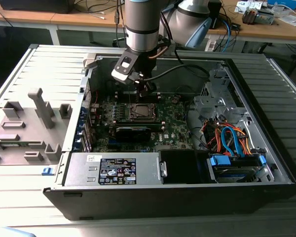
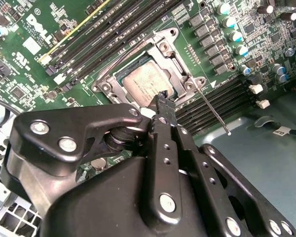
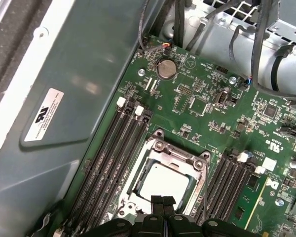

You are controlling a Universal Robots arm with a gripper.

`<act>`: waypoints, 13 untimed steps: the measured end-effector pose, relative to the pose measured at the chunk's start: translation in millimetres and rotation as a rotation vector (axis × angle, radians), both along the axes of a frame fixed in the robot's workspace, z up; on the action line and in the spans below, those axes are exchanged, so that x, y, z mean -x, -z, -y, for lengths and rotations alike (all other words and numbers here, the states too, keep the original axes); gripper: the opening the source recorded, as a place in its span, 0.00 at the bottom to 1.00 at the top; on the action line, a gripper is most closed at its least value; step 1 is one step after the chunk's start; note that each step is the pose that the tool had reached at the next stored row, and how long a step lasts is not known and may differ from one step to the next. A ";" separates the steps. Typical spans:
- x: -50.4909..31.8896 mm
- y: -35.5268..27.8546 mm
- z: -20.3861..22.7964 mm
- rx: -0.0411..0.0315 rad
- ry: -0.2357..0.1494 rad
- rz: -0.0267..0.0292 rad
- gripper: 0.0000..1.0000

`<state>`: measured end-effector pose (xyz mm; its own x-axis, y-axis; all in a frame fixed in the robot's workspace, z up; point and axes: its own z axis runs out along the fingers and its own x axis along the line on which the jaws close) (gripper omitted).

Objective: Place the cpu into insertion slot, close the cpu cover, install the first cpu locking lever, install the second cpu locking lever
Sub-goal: 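Install the first cpu locking lever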

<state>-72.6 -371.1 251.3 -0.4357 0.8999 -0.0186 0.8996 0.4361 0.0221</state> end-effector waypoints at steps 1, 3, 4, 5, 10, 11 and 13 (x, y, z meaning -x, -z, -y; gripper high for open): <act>0.0 0.0 0.0 0.0000 -0.003 0.0000 0.11; 0.0 0.0 0.0 0.0000 -0.010 0.0000 0.11; 0.0 0.0 0.0 0.0000 -0.014 0.0000 0.11; 0.0 0.0 0.0 0.0000 -0.017 -0.0001 0.11; 0.0 0.0 0.0 0.0000 -0.033 0.0000 0.11; 0.0 0.0 0.0 0.0000 -0.036 0.0000 0.11; 0.0 0.0 0.0 0.0000 -0.041 -0.0001 0.11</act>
<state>-72.6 -371.1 251.4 -0.4720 0.8814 -0.0186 0.8811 0.4723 0.0220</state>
